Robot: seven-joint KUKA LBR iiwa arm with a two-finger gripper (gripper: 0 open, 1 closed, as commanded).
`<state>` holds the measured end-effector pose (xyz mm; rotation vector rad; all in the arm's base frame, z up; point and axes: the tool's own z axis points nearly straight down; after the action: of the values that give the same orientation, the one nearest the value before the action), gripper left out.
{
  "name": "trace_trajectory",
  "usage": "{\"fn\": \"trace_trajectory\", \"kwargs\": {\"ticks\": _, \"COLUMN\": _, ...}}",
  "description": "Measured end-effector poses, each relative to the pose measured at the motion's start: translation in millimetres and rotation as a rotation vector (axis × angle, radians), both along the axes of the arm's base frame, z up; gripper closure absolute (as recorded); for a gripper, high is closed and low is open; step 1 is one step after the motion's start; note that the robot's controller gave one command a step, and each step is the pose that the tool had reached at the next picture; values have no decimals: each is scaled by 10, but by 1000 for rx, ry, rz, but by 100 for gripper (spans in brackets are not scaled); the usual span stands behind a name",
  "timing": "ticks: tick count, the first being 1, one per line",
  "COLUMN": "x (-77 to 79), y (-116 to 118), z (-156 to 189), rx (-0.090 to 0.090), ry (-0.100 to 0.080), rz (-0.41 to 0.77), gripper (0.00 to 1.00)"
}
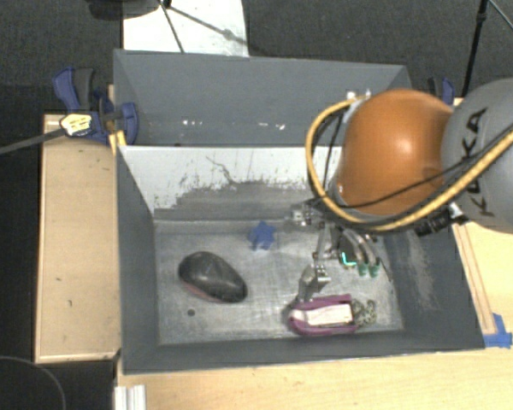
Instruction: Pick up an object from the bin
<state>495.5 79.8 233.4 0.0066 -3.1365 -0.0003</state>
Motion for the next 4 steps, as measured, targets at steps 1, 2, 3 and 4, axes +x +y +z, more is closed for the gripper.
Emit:
{"fn": "trace_trajectory", "kwargs": {"ticks": 1, "x": -212, "y": -666, "z": -1004, "rx": -3, "ry": 2, "rz": -59, "gripper": 0}}
{"fn": "trace_trajectory", "kwargs": {"ticks": 2, "x": -122, "y": -685, "z": -1605, "rx": 1, "ry": -25, "rz": 211, "gripper": 0}}
{"fn": "trace_trajectory", "kwargs": {"ticks": 3, "x": -180, "y": -692, "z": -1616, "rx": 0, "ry": -1, "rz": 207, "gripper": 100}}
{"fn": "trace_trajectory", "kwargs": {"ticks": 4, "x": -155, "y": -854, "z": 11, "rx": -1, "ry": -15, "rz": 182, "gripper": 100}}
